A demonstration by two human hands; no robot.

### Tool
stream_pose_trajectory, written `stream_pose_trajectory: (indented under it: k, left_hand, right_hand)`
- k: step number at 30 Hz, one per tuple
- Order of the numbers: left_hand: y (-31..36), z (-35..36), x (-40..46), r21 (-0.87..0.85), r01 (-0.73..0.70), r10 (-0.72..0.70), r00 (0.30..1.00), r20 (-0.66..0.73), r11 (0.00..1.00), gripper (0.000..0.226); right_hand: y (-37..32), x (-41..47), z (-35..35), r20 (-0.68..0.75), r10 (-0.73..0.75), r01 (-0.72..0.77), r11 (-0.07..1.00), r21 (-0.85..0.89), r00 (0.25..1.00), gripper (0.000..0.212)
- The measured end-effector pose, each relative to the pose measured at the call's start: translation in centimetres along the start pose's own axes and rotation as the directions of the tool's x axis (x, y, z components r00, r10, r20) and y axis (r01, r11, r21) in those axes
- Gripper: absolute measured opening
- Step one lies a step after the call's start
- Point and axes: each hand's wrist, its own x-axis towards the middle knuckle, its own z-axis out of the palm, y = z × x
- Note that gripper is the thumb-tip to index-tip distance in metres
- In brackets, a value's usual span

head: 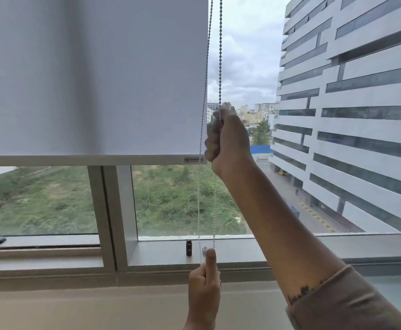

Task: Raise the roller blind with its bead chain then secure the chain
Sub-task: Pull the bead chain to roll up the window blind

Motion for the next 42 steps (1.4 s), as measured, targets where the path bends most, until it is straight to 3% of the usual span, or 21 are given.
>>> stream_pose_trajectory:
  k: [4,8,12,17,24,34,39,42]
  left_hand:
    - [-2.2,-1.2,-0.7,0.047,0.059,-0.061,0.998,0.032,0.997,0.064]
    - [-3.1,-2.5,-0.3,-0.085,0.206,-0.193,0.972,0.135,0.975,0.059]
    - [-0.5,-3.2,2.0,-0.112,0.212,-0.19,0.965,0.182,0.971,0.073]
    - [7.1,-3.4,5.7,-0.061,0.042,-0.036,0.996,0.087,0.997,0.076]
    - [18.8,-1.2,9.2,-0.13,-0.173,0.189,0.974,0.124,0.976,0.063]
    - [31.2,3.1,9.6,-0.264,-0.149,0.225,0.931,0.288,0.953,0.072]
    - [32.3,3.9,9.5,-0.302,-0.062,0.125,0.972,0.197,0.951,0.074]
    - [30.4,4.2,9.2,-0.265,-0.164,0.184,0.982,0.051,0.95,0.083]
  right_hand:
    - [2.7,-1.0,-2.0,-0.012,-0.021,0.021,1.0,0.016,1.0,0.04]
    - [5.0,-2.3,-3.4,-0.004,-0.043,0.043,0.999,-0.012,0.999,0.054]
    - [6.6,-3.4,-4.4,0.002,-0.057,0.057,0.998,0.0,0.998,0.058]
    - [8.6,-4.5,-6.1,-0.009,-0.05,0.049,0.999,-0.023,0.999,0.054]
    - [11.9,-5.7,-8.2,-0.022,-0.006,0.005,1.0,-0.031,1.0,0.056]
    - [16.7,-7.0,-11.2,-0.085,0.056,-0.065,0.993,-0.097,0.995,0.059]
    - [18.5,-7.4,-12.7,-0.124,0.059,-0.08,0.982,-0.172,0.99,0.051]
    - [19.4,-7.6,-13.2,-0.122,0.06,-0.088,0.967,-0.24,0.991,0.048]
